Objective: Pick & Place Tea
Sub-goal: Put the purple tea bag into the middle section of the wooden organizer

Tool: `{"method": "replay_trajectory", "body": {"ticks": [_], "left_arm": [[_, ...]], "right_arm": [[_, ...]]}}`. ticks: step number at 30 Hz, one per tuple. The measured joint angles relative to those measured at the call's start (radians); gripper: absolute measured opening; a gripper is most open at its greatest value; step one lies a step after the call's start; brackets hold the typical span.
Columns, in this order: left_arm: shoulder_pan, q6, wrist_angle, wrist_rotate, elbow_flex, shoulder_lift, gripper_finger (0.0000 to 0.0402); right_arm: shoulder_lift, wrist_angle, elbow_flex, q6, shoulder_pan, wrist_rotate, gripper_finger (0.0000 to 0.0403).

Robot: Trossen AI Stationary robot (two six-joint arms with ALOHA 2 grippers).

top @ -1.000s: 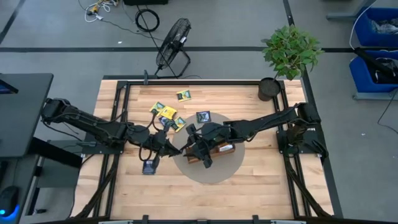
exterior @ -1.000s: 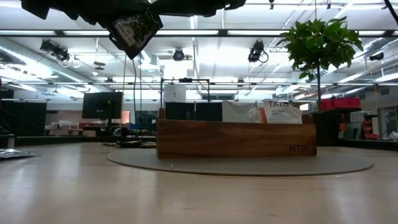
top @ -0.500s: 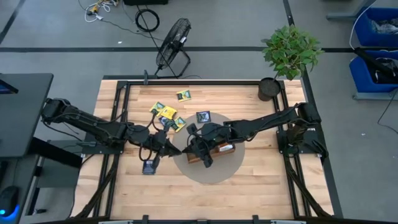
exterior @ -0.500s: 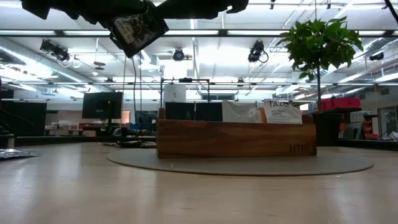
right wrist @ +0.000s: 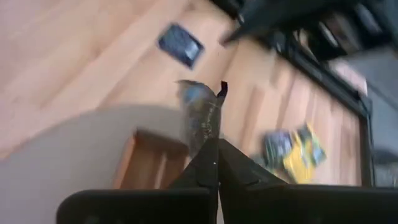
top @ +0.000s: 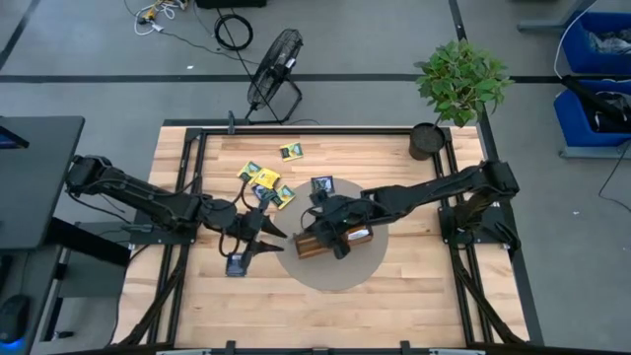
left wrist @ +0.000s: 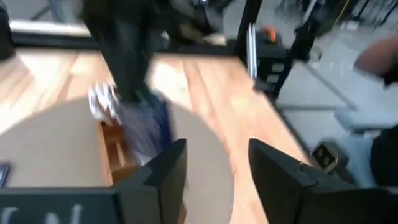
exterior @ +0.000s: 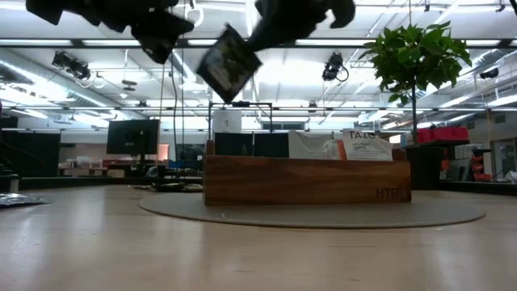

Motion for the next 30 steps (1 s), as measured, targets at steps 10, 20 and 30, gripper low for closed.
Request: {"method": "replay_trajectory", "body": {"ticks": [10, 20, 30], "left_arm": [[0.006, -0.027, -0.191, -0.185, 0.0, 0.0, 0.0193], [0.006, 0.0, -0.243, -0.238, -0.003, -0.001, 0.0158], [0.005, 0.008, -0.349, -0.272, -0.003, -0.085, 0.0134]], "right_arm": [[-0.037, -0.232, 0.0, 0.152, -0.004, 0.123, 0.0], [-0.037, -0.35, 0.009, 0.263, -0.004, 0.067, 0.0], [-0.034, -0.417, 0.01, 0.294, -0.033, 0.017, 0.0]]}}
